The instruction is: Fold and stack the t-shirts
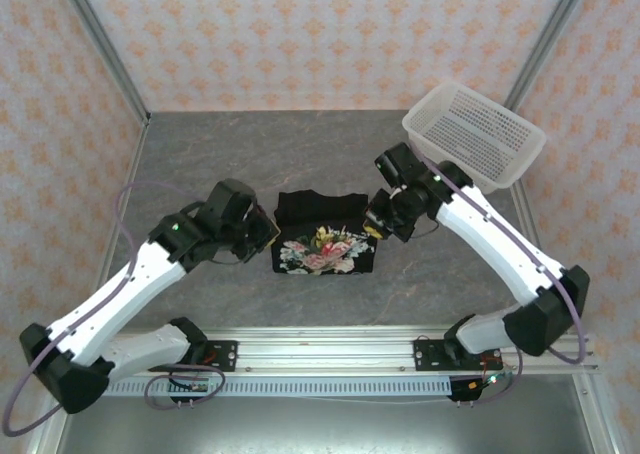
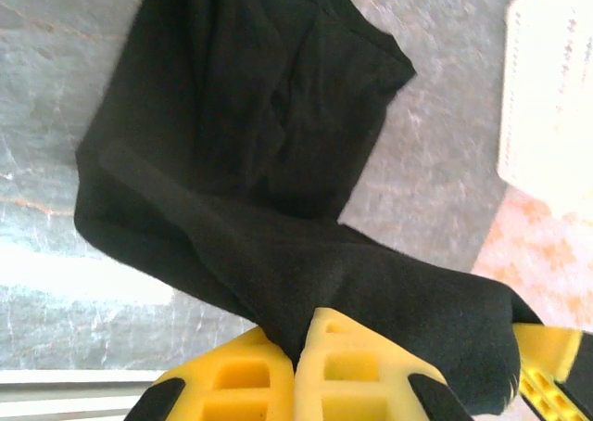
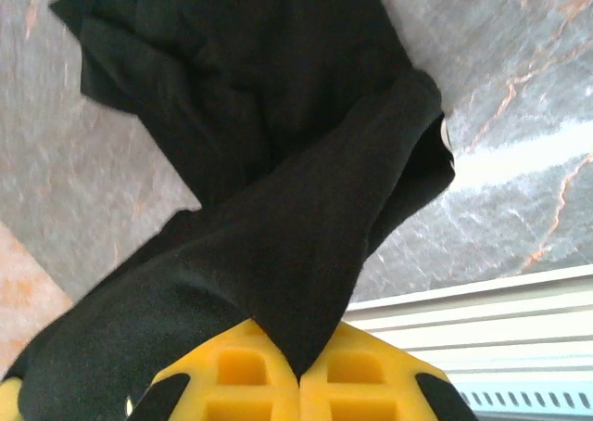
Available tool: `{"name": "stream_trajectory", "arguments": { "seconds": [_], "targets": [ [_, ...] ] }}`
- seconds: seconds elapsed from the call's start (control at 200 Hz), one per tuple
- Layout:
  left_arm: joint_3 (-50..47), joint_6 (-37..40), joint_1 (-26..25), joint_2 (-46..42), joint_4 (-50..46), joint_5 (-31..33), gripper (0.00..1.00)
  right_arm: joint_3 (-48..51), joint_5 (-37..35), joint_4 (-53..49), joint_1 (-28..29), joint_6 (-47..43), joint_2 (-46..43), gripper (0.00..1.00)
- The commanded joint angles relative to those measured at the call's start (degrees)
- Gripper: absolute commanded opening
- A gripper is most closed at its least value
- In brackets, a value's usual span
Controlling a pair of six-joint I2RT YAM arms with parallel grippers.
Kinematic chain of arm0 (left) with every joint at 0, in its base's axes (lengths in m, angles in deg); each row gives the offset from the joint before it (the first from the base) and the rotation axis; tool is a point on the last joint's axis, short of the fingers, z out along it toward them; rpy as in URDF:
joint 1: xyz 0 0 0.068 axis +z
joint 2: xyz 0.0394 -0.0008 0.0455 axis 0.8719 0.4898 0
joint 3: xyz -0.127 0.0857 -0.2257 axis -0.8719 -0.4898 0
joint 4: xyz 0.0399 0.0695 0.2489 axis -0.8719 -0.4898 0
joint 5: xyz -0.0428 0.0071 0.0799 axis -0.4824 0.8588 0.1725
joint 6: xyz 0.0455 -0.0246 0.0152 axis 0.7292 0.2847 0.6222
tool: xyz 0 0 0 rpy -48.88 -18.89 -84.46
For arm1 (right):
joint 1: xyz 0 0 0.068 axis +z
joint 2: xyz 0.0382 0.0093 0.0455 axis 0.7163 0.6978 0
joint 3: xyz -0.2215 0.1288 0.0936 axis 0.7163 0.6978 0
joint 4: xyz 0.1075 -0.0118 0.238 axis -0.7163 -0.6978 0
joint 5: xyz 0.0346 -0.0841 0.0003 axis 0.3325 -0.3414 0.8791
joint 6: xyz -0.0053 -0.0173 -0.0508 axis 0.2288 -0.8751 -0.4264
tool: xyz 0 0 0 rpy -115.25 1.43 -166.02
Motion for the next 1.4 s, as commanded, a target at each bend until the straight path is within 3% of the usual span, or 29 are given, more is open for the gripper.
{"name": "stream_trajectory", "arguments": {
  "seconds": [0.0, 0.24, 0.36, 0.42, 0.505, 0.55, 0.605, 0.701, 0.816, 0.936, 1.031, 1.151, 1.391],
  "targets": [
    [3.9, 0.8, 5.0, 4.5, 0.3, 1.0, 0.00, -5.6, -0.1, 0.9, -4.2, -2.1, 4.7, 0.00],
    [13.3, 7.2, 13.1, 23.9, 5.6, -3.3, 0.00, -12.0, 3.7, 6.1, -11.1, -4.7, 19.0, 0.00],
    [21.4, 11.3, 14.8, 35.5, 5.3, -1.4, 0.00, -16.3, 5.8, 11.5, -14.1, -4.5, 28.3, 0.01],
    [26.4, 14.0, 15.3, 41.4, 4.1, 0.2, 0.13, -20.1, 6.2, 12.5, -15.2, -5.3, 33.1, 0.18],
    [33.1, 15.7, 15.7, 46.8, -0.9, 3.8, 0.39, -27.6, 5.2, 10.8, -16.1, -7.8, 38.2, 0.43],
    [34.4, 15.3, 15.7, 46.6, -2.4, 5.5, 0.54, -31.5, 2.8, 8.2, -16.2, -9.8, 39.1, 0.51],
    [33.3, 13.6, 15.1, 43.9, -3.0, 7.5, 0.64, -34.5, 0.4, 5.6, -16.3, -11.8, 38.9, 0.57],
    [26.6, 9.1, 12.9, 36.5, -2.3, 8.6, 0.66, -33.0, -2.6, 3.6, -16.1, -14.1, 34.6, 0.60],
    [13.2, -0.6, 5.8, 26.7, 4.1, 5.7, 0.65, -20.7, -5.2, 6.6, -14.9, -15.7, 23.4, 0.60],
    [-2.2, -19.3, -3.9, 19.2, 16.0, 4.2, 0.64, -0.5, -4.0, 16.5, -12.1, -13.1, 8.0, 0.62],
    [-13.1, -36.0, -12.2, 14.2, 28.0, 12.3, 0.63, 15.6, -0.5, 28.4, -9.5, -8.4, -4.4, 0.66],
    [-15.8, -43.1, -17.0, 16.2, 33.7, 17.0, 0.63, 28.9, 1.1, 37.8, -8.2, -3.2, -16.4, 0.67],
    [-18.8, -55.5, -23.6, 23.2, 43.8, 25.0, 0.61, 30.1, 1.2, 31.1, -8.1, -6.6, -20.9, 0.68]
  ]
}}
